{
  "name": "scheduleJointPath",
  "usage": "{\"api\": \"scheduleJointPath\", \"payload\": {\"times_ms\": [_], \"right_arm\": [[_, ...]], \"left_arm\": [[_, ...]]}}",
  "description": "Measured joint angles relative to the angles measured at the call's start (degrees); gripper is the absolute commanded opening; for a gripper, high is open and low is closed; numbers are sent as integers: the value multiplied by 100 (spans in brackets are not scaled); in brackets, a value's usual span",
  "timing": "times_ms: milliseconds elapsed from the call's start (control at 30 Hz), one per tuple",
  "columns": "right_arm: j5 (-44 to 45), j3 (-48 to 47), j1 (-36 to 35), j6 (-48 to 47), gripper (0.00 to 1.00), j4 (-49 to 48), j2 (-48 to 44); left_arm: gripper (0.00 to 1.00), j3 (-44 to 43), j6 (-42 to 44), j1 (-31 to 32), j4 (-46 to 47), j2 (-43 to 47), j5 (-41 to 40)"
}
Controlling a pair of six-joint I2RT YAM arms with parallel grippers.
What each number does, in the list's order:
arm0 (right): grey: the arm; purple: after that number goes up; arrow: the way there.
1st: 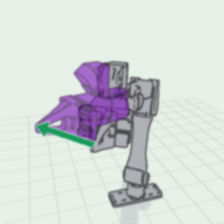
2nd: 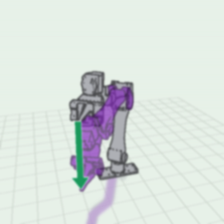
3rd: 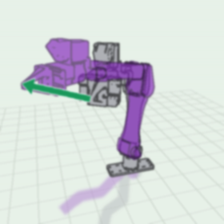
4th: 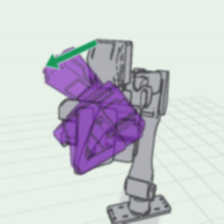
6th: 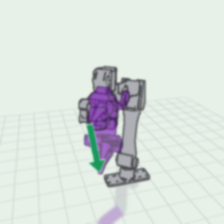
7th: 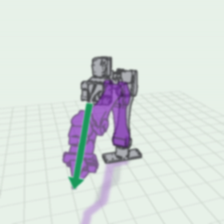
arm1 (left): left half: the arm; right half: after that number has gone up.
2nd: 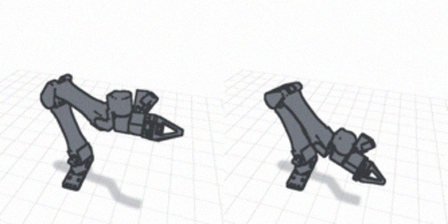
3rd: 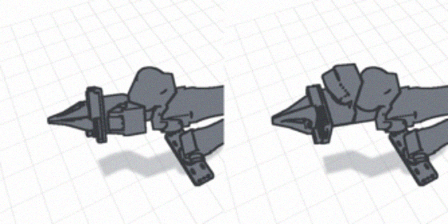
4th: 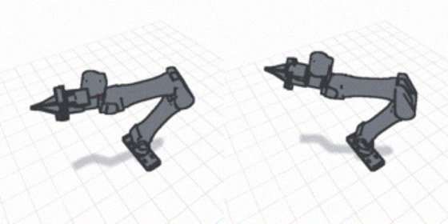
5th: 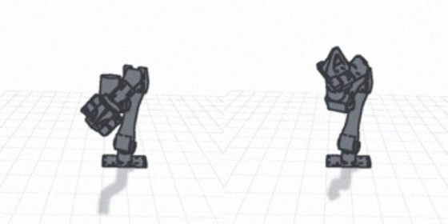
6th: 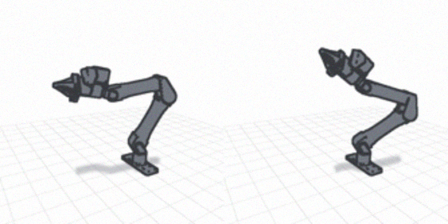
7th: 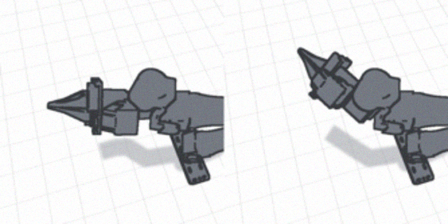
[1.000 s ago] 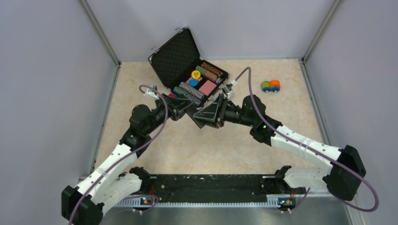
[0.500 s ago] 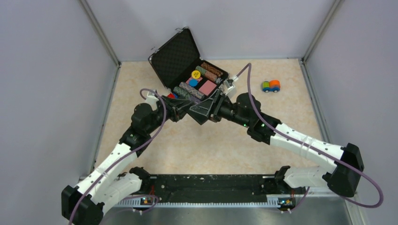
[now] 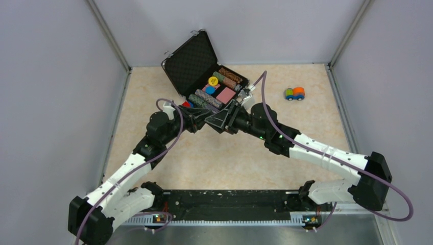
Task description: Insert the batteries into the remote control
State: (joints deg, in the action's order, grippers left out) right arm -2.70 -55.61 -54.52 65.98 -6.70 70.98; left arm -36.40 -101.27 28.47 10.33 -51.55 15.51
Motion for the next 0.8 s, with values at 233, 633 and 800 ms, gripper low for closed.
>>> {"api": "scheduleJointPath", "payload": {"times_ms": [233,633,800], "right_arm": [[9,0,-11,24,28,-109,20],[59,-50,4,216,31,-223,199],[44,-107,17,186,62,-214,216]], "left_arm": [[0,50,-87,9,83,-17,37],[0,181,-138,13,343,-33,-175],[0,181,-42,35,328,-50,-293]]}}
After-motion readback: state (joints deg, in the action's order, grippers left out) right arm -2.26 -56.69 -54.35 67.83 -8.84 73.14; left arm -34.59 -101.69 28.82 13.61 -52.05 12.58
